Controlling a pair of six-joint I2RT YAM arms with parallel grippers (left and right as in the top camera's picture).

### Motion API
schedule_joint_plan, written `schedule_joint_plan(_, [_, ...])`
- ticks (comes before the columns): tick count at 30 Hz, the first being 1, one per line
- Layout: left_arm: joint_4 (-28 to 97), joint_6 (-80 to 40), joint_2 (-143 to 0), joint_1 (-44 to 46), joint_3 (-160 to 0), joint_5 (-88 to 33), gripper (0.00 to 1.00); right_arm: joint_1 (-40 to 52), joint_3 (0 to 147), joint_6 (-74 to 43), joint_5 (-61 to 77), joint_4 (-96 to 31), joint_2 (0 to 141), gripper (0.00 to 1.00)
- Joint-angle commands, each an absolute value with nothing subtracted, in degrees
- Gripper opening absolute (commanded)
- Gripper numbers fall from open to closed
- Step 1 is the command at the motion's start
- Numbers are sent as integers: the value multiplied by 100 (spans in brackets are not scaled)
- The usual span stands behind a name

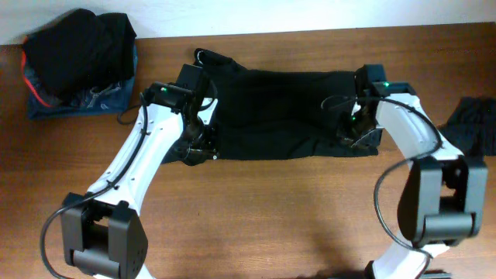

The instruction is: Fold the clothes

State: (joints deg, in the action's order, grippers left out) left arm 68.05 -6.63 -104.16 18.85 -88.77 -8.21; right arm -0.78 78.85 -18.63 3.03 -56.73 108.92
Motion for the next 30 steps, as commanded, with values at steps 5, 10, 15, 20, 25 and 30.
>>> schedule_joint_plan(5, [6799,-569,-10455,1885,-8886,-899,63,-82,7854,-1800,316,-5428,11408,22])
schedule_joint_plan(10, [6803,-569,-10455,1885,-8886,-897,63,-84,7854,-1734,255,-4792,11428,25])
schedule_joint_plan(15, [6814,-569,-10455,1885,-8886,-897,63,-84,7854,-1669,-40,-4101,11428,26])
schedule_joint_plan(20, [6812,-569,-10457,1887,-8886,-902,63,-84,7854,-1221,-250,-3503,11483,27])
schedule_joint_plan(25, [6807,-561,-10455,1887,-8886,-902,63,-130,7854,-1177,-698,-3044,11799,28])
schedule_joint_plan(30, [6796,-91,-10455,1955,-8886,-1164,63,-386,7990,-1247,-663,-3277,11657,33])
